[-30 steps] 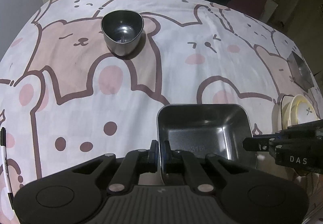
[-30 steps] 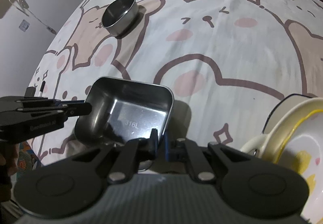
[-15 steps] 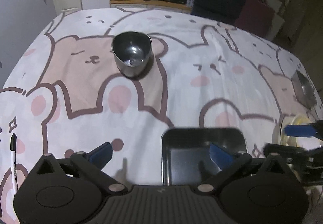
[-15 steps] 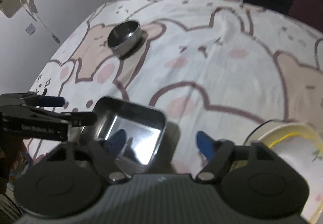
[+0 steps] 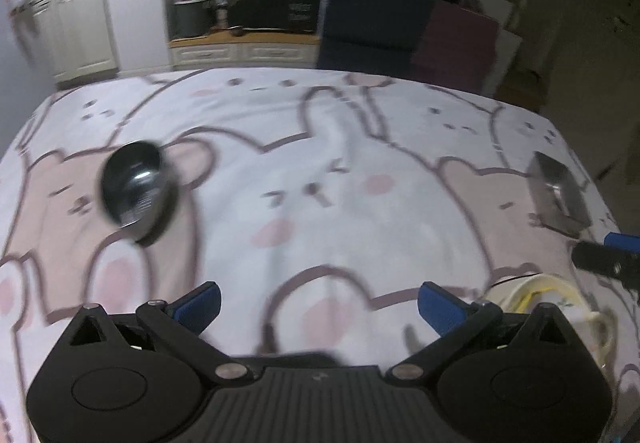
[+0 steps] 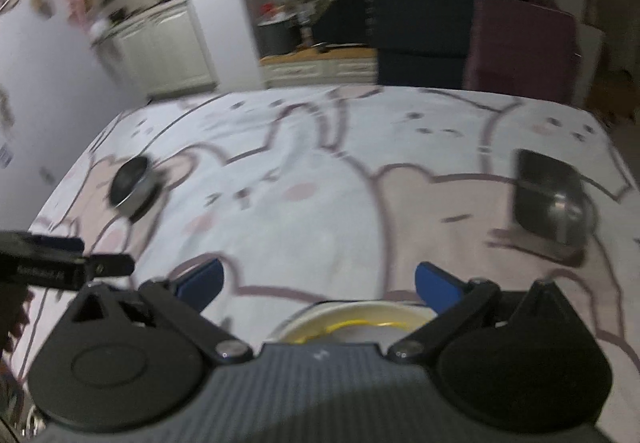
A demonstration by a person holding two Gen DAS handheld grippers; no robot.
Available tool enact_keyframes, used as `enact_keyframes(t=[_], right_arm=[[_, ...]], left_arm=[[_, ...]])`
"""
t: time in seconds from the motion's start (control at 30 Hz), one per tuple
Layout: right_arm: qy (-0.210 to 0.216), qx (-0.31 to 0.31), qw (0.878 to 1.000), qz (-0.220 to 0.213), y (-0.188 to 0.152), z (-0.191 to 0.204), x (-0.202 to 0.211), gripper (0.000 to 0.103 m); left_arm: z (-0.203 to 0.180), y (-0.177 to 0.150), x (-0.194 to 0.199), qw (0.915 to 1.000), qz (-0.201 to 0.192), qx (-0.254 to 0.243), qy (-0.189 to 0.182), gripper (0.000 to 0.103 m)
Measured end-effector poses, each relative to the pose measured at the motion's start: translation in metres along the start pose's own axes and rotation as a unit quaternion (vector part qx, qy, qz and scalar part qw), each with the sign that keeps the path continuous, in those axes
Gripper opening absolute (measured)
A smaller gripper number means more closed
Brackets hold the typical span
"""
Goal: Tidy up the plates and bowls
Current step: 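Grasp the steel square tray with the left tool and lift it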
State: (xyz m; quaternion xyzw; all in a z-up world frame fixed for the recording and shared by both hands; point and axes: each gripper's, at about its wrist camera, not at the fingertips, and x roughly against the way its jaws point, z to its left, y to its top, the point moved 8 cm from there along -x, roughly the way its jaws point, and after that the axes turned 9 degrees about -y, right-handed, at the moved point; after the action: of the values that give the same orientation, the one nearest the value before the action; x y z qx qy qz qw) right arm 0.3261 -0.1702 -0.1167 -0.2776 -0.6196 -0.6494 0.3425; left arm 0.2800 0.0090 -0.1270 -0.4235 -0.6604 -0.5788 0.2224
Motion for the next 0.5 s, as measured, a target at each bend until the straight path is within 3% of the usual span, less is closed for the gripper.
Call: enact_keyframes(t=[0.27, 0.5], right_arm=[[-0.058, -0.140, 0.988, -0.014, 0.007, -0.114, -0.006, 0.103], [-0.093, -0.309, 0.946, 0.013, -0.006, -0.204, -0.032, 0.103]], left_arm=[[-0.088, 0.031, -0.045, 0.9977, -0.010, -0.050, -0.044, 0.103], [-0.144, 0.061, -0.089, 0.9930, -0.019, -0.088, -0.075, 0.103]])
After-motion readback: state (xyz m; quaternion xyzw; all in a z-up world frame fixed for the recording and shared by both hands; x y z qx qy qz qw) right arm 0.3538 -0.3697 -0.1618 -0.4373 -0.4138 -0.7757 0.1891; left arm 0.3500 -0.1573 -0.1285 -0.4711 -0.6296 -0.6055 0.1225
